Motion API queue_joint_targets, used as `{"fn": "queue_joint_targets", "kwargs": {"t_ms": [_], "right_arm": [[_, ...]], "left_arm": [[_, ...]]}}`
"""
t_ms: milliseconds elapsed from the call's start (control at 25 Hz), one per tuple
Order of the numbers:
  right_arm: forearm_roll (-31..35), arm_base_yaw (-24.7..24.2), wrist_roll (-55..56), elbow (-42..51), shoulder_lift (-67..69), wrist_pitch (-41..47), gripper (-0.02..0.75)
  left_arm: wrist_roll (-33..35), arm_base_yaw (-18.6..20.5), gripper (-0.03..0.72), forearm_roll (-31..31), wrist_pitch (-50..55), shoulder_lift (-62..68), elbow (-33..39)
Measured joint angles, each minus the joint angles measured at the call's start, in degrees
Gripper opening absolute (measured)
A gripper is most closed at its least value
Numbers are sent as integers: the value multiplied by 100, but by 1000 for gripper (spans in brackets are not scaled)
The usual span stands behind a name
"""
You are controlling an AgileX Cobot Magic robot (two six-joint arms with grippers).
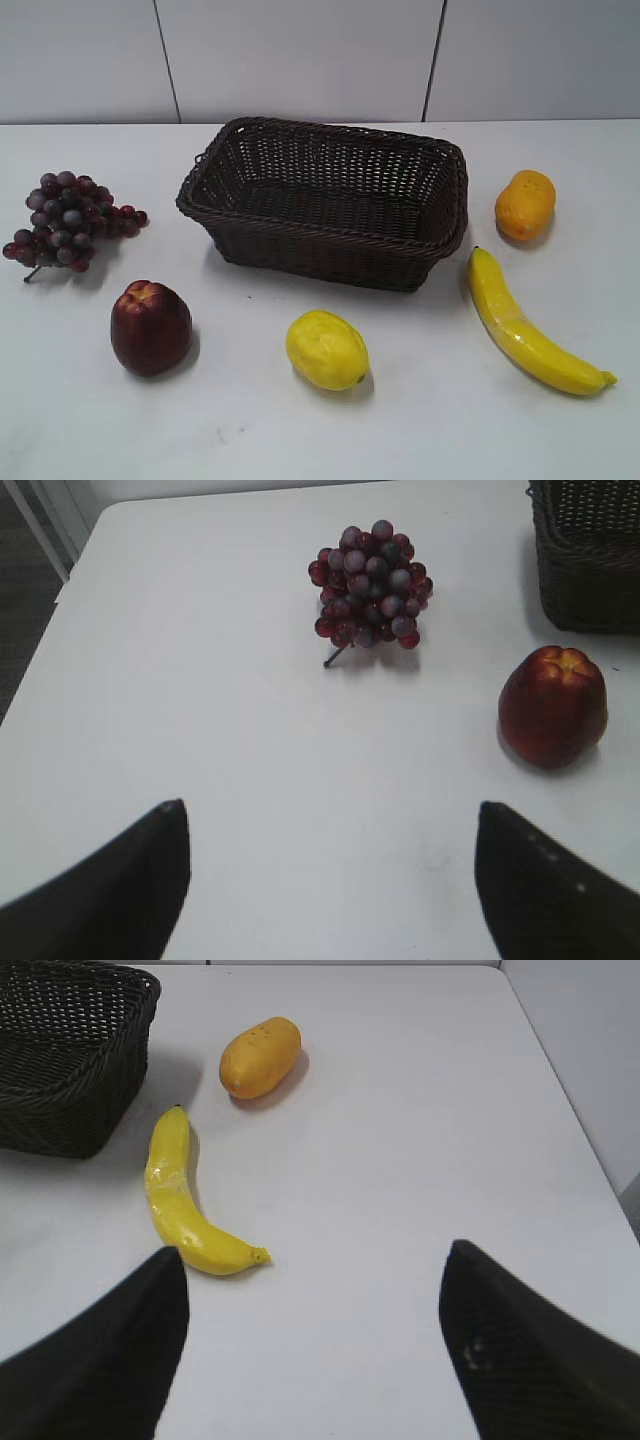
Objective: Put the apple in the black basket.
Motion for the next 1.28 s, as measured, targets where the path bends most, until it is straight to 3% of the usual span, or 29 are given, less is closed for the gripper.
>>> {"fn": "queue_joint_targets", "kwargs": {"t_ms": [720, 1000, 1280], "right_arm": [[0, 0, 0, 0, 0, 0, 588], [0, 0, 0, 0, 0, 0, 588], [0, 0, 0, 0, 0, 0, 588]], "left_arm": [[0, 0, 663, 0, -66, 210, -54], [0, -6, 661, -203, -1234, 2068, -434], [1037, -271, 659, -1545, -1690, 4822, -1035]]}}
